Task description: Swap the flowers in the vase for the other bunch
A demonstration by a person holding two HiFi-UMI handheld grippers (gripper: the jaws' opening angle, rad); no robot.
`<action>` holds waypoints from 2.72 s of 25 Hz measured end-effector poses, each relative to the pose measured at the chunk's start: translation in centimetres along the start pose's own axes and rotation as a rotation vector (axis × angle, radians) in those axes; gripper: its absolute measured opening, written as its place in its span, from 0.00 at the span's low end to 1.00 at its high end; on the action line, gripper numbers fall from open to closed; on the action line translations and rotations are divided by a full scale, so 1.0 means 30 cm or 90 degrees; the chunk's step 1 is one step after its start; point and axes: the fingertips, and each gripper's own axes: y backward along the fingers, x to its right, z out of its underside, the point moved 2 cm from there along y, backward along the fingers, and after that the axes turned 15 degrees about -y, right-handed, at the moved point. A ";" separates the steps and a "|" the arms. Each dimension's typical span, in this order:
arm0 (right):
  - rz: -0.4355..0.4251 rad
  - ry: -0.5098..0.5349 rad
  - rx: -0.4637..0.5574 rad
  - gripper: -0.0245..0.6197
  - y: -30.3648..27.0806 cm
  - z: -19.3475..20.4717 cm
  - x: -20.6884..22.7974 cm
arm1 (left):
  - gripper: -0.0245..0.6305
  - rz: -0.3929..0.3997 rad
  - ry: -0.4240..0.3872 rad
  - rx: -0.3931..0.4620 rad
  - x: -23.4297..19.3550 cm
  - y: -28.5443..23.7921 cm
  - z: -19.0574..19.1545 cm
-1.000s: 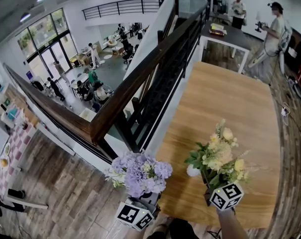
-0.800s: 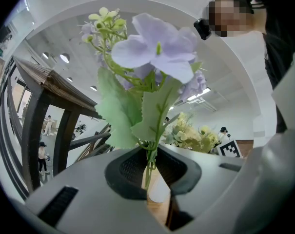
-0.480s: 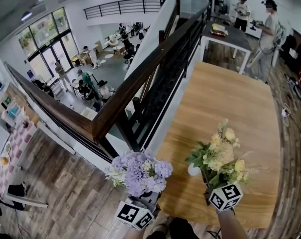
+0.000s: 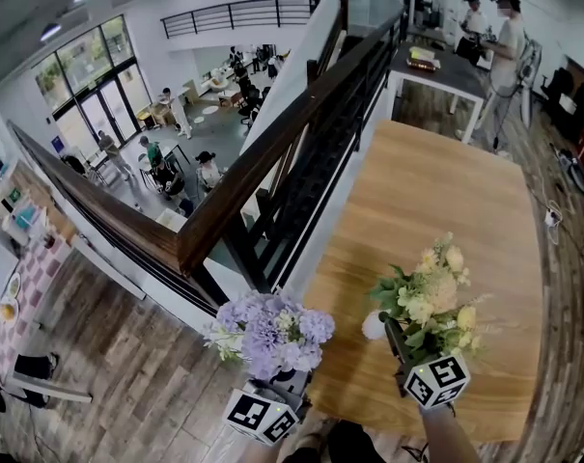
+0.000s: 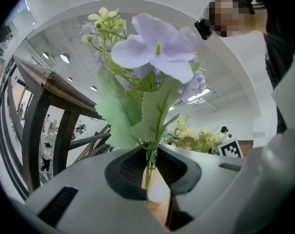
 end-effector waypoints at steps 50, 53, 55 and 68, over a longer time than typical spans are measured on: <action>0.026 -0.078 -0.032 0.31 0.197 0.119 -0.008 | 0.12 0.039 0.005 -0.005 0.120 0.053 0.001; 0.023 -0.085 -0.028 0.27 0.234 0.127 -0.035 | 0.12 0.050 0.004 -0.006 0.142 0.072 0.000; 0.025 -0.083 -0.021 0.23 0.259 0.123 -0.053 | 0.12 0.060 0.003 -0.003 0.157 0.084 -0.006; 0.043 -0.069 0.032 0.12 0.426 0.086 -0.189 | 0.12 0.126 0.004 0.007 0.252 0.184 -0.012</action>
